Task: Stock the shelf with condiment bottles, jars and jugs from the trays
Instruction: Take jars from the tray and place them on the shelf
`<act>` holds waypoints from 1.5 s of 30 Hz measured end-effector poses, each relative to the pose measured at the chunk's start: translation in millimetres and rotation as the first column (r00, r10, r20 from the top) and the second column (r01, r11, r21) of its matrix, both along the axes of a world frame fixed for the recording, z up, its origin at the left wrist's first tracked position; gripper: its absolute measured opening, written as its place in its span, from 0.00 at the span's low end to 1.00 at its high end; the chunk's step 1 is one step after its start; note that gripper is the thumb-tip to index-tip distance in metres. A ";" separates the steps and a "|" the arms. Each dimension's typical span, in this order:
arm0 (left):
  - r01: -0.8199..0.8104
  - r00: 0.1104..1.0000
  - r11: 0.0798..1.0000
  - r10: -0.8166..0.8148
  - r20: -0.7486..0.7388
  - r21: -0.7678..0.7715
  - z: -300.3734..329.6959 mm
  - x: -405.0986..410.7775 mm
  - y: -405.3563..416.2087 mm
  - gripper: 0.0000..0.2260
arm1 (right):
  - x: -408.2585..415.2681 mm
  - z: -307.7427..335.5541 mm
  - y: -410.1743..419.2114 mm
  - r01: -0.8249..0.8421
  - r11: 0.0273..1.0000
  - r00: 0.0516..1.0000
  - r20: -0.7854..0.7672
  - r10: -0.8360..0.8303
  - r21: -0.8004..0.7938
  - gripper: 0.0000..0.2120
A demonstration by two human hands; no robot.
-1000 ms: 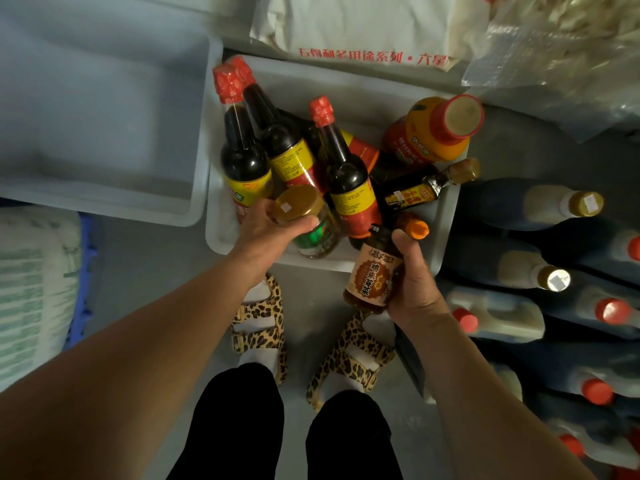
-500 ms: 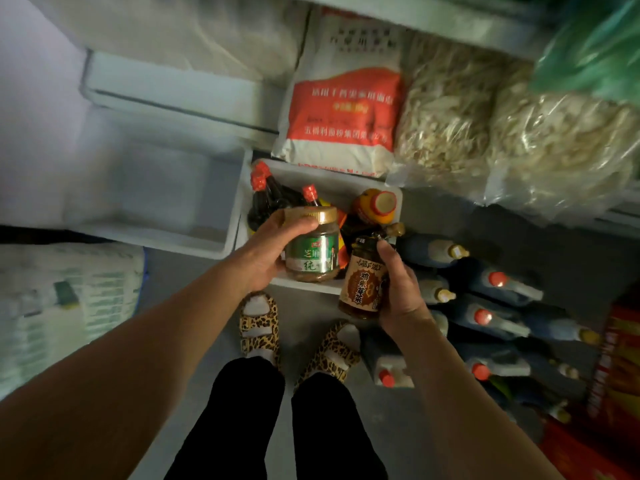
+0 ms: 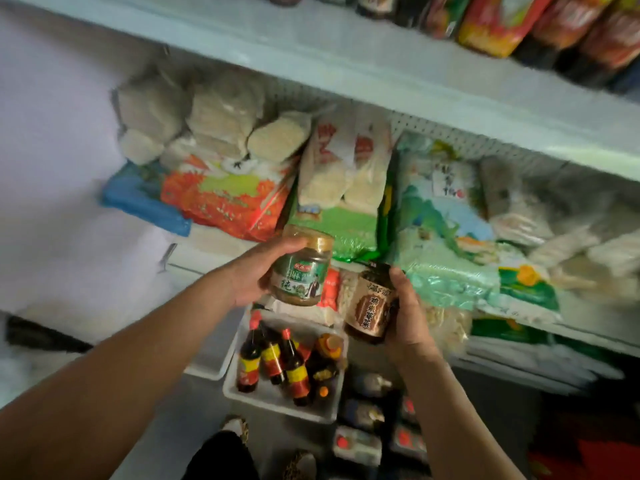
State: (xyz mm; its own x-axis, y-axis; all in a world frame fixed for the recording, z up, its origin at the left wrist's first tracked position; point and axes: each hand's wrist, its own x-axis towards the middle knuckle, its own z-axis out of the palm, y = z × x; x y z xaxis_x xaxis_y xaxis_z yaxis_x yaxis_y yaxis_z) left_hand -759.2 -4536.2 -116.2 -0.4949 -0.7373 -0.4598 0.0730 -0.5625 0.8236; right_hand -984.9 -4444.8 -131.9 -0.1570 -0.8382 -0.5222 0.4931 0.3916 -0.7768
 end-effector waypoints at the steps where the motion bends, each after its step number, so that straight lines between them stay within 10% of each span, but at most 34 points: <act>1: -0.004 1.000 0.999 0.004 -0.011 -0.050 23.3 -3.0 -0.7 0.31 | -1.9 25.3 -4.3 -0.001 0.998 1.000 -0.023 0.000 -0.067 0.47; 5: -0.039 0.996 0.970 0.019 -0.086 -0.241 103.4 -10.7 -10.7 0.29 | -4.8 113.8 -26.9 -0.027 0.949 0.993 -0.122 -0.012 -0.315 0.26; 10: -0.091 0.993 0.893 0.046 -0.113 -0.441 171.9 -3.9 -53.4 0.41 | 0.8 196.4 -58.8 0.004 0.858 0.978 -0.179 -0.112 -0.514 0.26; 16: -0.190 0.979 0.832 0.119 -0.167 -0.521 221.5 3.0 -119.4 0.31 | 15.5 242.6 -115.1 0.062 0.740 0.931 -0.228 -0.284 -0.669 0.17; 31: -0.124 0.992 0.826 0.087 -0.093 -0.549 214.9 9.1 -257.2 0.27 | 41.8 233.4 -255.3 0.130 0.756 0.851 -0.319 -0.417 -0.641 0.18; 45: -0.113 0.947 0.636 0.301 0.110 -0.763 195.9 1.3 -268.1 0.31 | 21.5 213.5 -300.3 0.022 0.871 0.677 -0.633 -0.375 -0.491 0.28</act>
State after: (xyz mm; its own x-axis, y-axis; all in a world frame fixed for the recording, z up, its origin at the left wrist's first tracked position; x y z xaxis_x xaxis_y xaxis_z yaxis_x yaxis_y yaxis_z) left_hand -757.9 -4804.3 79.7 -0.2476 -0.9446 0.2155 -0.1137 0.2492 0.9617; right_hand -963.3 -4745.1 81.6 -0.5088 -0.8375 0.1990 -0.2284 -0.0915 -0.9692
